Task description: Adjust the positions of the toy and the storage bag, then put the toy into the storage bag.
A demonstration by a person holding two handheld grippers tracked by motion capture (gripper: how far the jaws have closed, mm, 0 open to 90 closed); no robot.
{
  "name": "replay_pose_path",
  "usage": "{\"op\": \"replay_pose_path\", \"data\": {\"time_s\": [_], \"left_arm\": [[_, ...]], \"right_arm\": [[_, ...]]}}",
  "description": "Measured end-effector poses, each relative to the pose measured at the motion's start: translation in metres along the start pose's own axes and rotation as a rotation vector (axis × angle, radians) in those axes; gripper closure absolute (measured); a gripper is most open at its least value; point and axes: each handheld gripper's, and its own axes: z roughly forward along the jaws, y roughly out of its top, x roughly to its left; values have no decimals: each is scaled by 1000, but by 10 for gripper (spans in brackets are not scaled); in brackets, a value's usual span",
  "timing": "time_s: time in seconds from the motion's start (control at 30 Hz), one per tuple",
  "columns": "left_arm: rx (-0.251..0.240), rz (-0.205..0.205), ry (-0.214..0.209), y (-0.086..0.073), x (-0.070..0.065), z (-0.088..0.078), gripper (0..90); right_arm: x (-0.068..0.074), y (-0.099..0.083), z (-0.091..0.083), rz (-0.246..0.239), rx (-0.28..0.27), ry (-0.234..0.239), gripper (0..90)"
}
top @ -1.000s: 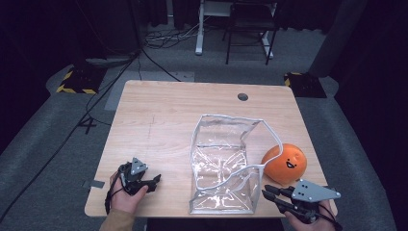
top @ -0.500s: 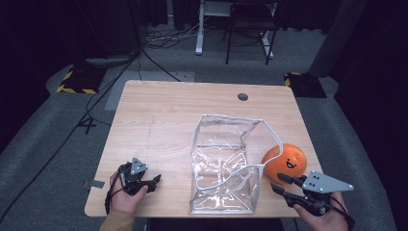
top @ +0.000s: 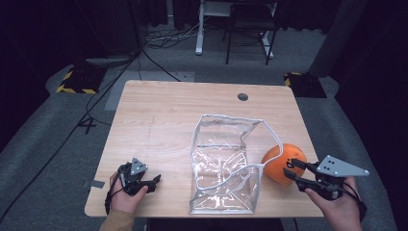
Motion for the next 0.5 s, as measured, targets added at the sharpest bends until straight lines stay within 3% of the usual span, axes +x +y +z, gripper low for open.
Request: {"op": "replay_pose_path", "data": {"time_s": [0.23, 0.5], "left_arm": [[-1, 0, 1, 0, 0, 0, 270], [-2, -3, -4, -3, -1, -2, 266]], "right_arm": [[-18, 4, -1, 9, 5, -46, 529], [-41, 1, 7, 62, 20, -78, 513]]}}
